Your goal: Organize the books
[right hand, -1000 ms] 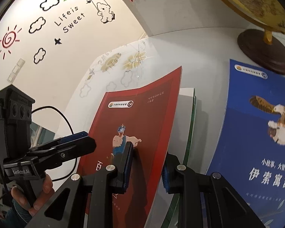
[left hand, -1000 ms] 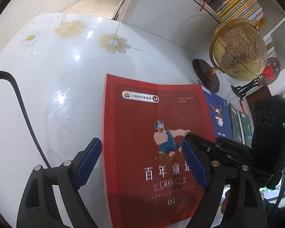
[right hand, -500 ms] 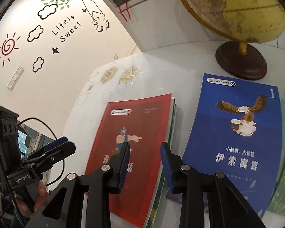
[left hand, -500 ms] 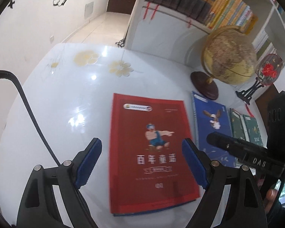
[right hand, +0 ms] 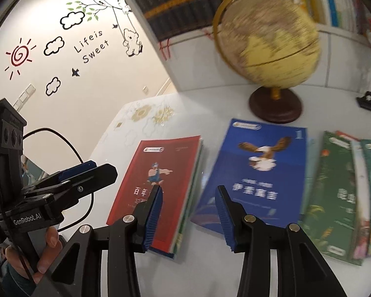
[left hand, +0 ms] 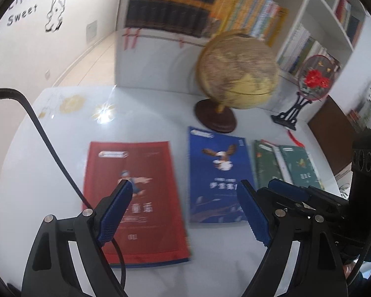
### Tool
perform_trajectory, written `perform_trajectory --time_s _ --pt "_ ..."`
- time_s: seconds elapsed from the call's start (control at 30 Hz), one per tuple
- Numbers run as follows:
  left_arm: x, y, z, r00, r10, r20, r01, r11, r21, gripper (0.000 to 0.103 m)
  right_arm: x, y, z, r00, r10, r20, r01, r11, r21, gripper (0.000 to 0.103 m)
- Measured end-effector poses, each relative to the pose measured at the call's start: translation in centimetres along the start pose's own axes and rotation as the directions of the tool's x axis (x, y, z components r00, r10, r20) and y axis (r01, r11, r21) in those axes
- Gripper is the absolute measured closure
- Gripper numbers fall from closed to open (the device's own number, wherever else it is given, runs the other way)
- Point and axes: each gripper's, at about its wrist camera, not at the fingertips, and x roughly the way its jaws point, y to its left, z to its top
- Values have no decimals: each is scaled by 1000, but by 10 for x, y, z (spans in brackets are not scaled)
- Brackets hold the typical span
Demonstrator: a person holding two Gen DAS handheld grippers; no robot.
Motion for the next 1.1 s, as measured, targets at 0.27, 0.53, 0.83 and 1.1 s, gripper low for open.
perform_trajectory --time_s 0.27,0.53,0.83,1.1 --pt "-17 -70 15 994 64 83 -71 994 85 19 -63 -41 8 996 -56 72 53 998 44 58" --pt "-4 -145 23 913 367 176 -395 904 162 17 -118 -95 16 968 -214 130 208 976 58 57" --pt "7 -202 35 895 419 155 -440 886 143 17 -166 -153 19 939 -310 145 302 950 79 57" --pt "22 -244 34 865 486 123 -500 856 129 17 -188 -194 20 930 -339 143 331 940 77 56"
